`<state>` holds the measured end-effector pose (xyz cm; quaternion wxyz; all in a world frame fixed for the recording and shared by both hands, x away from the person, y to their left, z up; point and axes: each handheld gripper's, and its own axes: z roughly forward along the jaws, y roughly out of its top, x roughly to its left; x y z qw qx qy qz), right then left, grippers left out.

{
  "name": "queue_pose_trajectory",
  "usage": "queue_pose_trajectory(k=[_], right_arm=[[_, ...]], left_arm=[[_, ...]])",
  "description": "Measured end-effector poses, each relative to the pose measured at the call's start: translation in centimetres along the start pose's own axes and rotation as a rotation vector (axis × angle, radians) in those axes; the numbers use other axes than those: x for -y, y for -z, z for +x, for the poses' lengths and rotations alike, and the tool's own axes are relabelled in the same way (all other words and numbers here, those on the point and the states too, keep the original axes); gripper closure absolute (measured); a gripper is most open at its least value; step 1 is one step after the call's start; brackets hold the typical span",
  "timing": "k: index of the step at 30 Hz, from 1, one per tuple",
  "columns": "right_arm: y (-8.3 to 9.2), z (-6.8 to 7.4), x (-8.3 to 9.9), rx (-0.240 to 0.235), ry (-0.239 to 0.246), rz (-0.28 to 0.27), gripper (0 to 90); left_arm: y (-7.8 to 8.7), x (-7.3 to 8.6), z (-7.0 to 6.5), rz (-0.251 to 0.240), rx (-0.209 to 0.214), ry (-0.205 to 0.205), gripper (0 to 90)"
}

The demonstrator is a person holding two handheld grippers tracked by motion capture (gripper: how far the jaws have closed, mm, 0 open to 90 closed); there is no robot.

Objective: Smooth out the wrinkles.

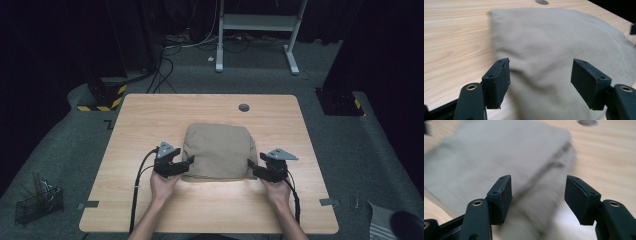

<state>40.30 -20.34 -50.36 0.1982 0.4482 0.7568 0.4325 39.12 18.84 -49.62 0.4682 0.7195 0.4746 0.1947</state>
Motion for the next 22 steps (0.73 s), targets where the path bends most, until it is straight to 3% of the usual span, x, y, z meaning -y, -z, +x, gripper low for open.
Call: queue_pose_trajectory(k=[6,9,11,12,15,18,22], right_arm=[[1.7,-2.6,2.1,0.118,-0.045,0.057,38.5],[1.9,-3.7,2.7,0.169,-0.043,0.089,36.5],[1.8,-4.2,2.9,0.177,-0.055,0.126,34.0],[1.9,-4.3,3.0,0.182,-0.049,0.129,33.8],[1.6,-4.2,2.9,0.198,-0.026,0.167,31.2],[1.4,-4.2,2.8,0.204,-0.029,0.166,31.2],[1.5,-4.2,2.8,0.206,-0.031,0.168,30.3]], left_arm=[[1.9,2.2,3.2,0.052,-0.108,0.062,30.7],[2.0,3.1,4.4,0.112,-0.174,0.049,29.9],[2.0,3.7,5.0,0.129,-0.215,0.041,29.1],[2.0,3.7,5.2,0.161,-0.232,0.056,29.3],[1.9,3.6,5.6,0.17,-0.27,0.053,28.4],[1.6,3.6,5.3,0.186,-0.308,0.023,28.2],[1.5,3.6,5.2,0.194,-0.302,0.011,24.9]])
